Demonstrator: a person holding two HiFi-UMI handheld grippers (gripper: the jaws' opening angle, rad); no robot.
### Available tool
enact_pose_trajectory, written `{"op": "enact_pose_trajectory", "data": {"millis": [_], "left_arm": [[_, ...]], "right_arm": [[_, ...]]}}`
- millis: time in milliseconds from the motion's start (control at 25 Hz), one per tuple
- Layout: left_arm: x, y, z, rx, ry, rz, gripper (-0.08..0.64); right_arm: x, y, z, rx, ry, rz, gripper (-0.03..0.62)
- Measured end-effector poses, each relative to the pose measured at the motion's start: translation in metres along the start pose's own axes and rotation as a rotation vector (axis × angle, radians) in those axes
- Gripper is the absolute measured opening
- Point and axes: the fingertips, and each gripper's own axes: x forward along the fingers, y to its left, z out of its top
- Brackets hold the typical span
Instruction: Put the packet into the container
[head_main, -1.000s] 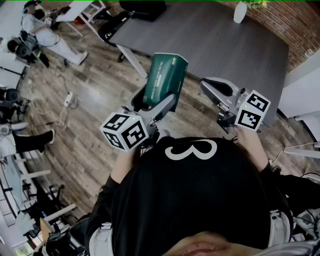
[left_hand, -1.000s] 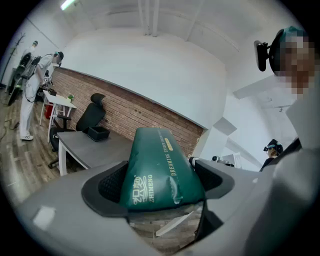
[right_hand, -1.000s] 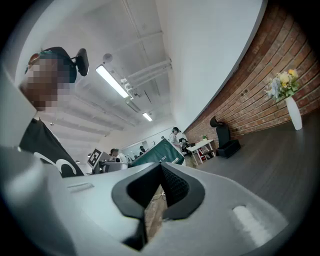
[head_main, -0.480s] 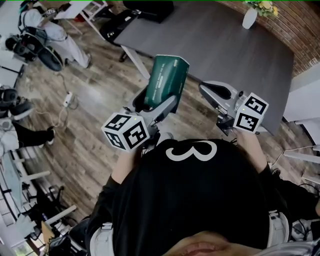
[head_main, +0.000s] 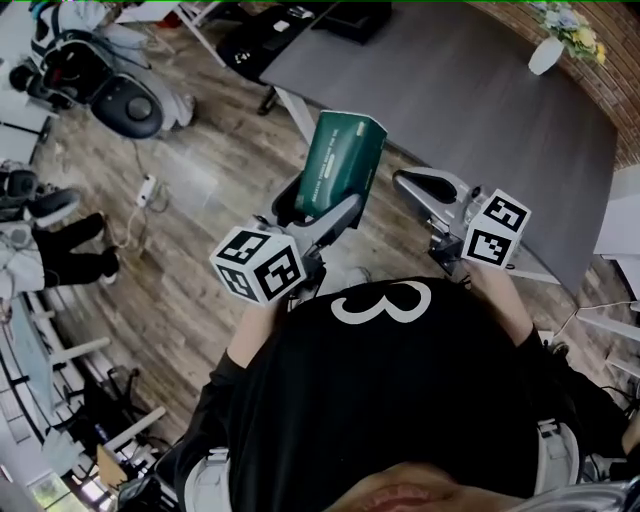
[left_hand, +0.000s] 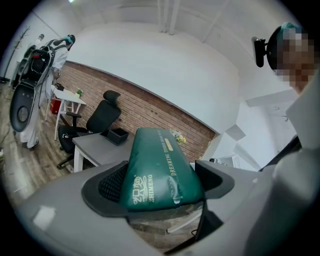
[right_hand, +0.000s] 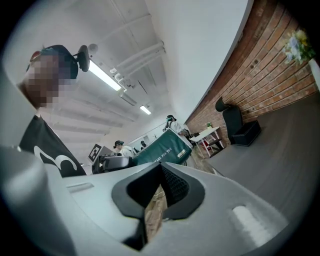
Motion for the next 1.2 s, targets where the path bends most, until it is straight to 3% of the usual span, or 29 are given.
{"op": "enact_pose_trajectory", "data": {"millis": [280, 680, 920, 1200], "left_arm": [[-0.028, 0.047, 0.001, -0.023, 0.028, 0.028, 0.439], [0.028, 0.117, 0.025, -0.025, 0.043, 0.086, 0.439], [0.056, 0.144, 0.067, -0.029, 0.066, 0.085, 0.437], [0.129, 0.168, 0.124, -0.011, 0.056, 0.061, 0.437]], "right_arm": [[0.042, 0.003, -0.018, 0.059, 0.000, -0.019, -0.003], [0.085, -0.091, 0.008, 0.105, -0.037, -0.002, -0.003], [0.109, -0.123, 0.047, 0.112, -0.057, -0.025, -0.003], [0.117, -0.185, 0.096, 0.101, -0.089, -0.069, -0.003]]}}
